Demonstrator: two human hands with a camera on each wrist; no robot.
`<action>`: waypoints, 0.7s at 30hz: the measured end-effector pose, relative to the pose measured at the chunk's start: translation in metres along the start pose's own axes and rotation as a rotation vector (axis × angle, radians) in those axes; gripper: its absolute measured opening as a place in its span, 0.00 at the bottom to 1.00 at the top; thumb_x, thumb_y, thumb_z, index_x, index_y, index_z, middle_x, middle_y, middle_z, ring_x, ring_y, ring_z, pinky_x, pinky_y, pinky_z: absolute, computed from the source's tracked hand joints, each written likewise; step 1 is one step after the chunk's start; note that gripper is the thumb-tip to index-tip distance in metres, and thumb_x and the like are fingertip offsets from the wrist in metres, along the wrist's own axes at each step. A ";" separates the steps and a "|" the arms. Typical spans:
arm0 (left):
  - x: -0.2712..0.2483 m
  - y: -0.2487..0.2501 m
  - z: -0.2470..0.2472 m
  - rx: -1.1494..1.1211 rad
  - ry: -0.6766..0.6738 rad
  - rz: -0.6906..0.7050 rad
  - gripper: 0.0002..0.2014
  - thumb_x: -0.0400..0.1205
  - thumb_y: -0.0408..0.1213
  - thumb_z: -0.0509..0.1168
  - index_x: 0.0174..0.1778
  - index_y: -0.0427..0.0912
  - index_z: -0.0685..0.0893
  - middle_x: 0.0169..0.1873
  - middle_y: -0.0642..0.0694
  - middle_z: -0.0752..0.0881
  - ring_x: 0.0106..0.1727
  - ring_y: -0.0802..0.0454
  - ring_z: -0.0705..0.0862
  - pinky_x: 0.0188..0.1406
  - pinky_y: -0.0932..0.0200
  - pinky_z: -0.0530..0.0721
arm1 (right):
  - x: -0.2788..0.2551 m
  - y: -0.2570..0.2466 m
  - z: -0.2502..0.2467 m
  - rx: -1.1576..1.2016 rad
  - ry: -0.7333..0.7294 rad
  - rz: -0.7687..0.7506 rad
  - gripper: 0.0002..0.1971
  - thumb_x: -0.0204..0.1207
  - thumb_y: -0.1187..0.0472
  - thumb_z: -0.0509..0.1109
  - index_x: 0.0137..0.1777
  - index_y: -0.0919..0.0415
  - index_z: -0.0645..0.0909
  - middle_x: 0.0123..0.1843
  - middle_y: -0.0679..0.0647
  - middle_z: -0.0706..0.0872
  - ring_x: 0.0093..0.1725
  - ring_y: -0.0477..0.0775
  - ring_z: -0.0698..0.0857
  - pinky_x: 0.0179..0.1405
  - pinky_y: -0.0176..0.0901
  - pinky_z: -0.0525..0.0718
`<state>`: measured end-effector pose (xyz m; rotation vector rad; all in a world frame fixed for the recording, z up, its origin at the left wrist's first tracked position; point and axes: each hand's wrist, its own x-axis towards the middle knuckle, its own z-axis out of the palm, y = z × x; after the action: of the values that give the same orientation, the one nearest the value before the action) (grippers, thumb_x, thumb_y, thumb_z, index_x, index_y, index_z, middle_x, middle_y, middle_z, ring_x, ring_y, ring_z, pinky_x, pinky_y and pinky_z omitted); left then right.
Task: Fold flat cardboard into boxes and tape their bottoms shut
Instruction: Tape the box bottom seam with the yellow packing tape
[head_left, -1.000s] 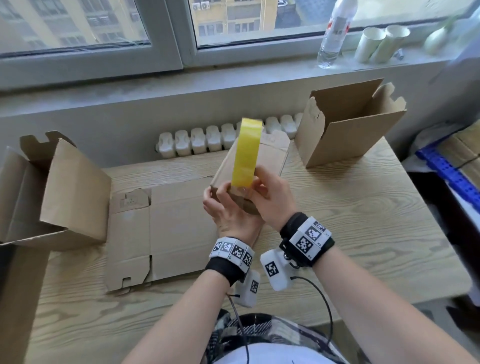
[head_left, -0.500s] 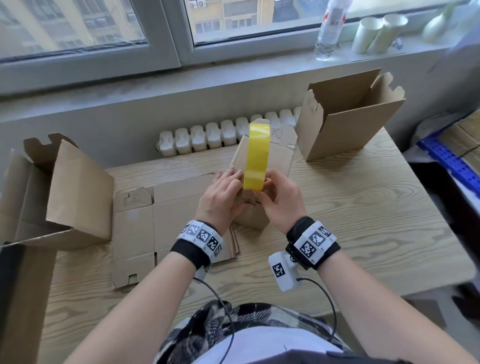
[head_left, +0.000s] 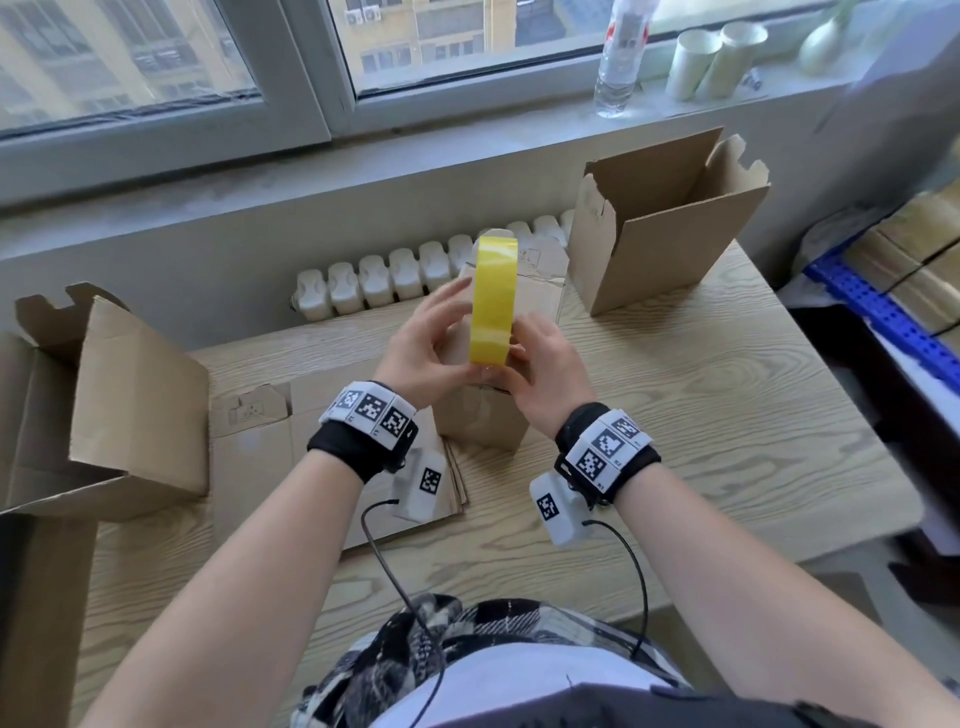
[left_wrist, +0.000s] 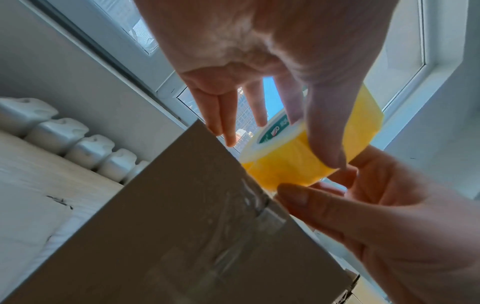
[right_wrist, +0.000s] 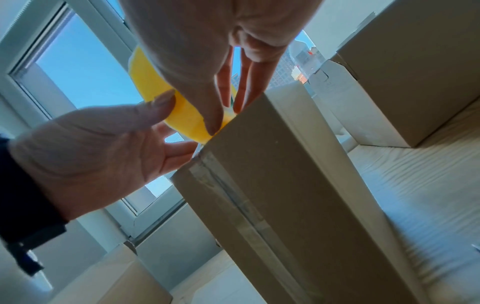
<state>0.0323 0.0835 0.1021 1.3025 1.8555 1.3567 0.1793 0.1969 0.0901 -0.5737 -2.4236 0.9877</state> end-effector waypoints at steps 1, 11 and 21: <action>0.001 0.000 -0.001 0.060 -0.028 -0.007 0.28 0.67 0.54 0.80 0.65 0.65 0.83 0.79 0.62 0.69 0.80 0.58 0.70 0.76 0.39 0.74 | 0.000 0.001 0.000 0.013 0.010 0.011 0.17 0.70 0.67 0.77 0.58 0.58 0.79 0.51 0.52 0.81 0.50 0.54 0.82 0.51 0.54 0.85; 0.002 0.004 0.006 0.406 -0.047 -0.120 0.13 0.76 0.52 0.74 0.56 0.70 0.85 0.81 0.65 0.66 0.73 0.60 0.76 0.68 0.56 0.76 | -0.026 0.037 -0.020 0.242 0.459 0.527 0.13 0.69 0.72 0.67 0.50 0.57 0.80 0.45 0.48 0.86 0.43 0.49 0.85 0.43 0.37 0.85; 0.010 0.002 0.024 0.489 0.014 -0.170 0.18 0.75 0.62 0.71 0.60 0.67 0.87 0.79 0.67 0.68 0.72 0.59 0.77 0.69 0.53 0.76 | -0.089 0.104 0.012 -0.312 -0.303 1.030 0.13 0.76 0.56 0.70 0.35 0.62 0.74 0.48 0.63 0.87 0.48 0.66 0.85 0.41 0.47 0.81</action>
<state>0.0481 0.1030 0.0960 1.3165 2.3418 0.8534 0.2654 0.2112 -0.0154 -2.0345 -2.5226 1.0898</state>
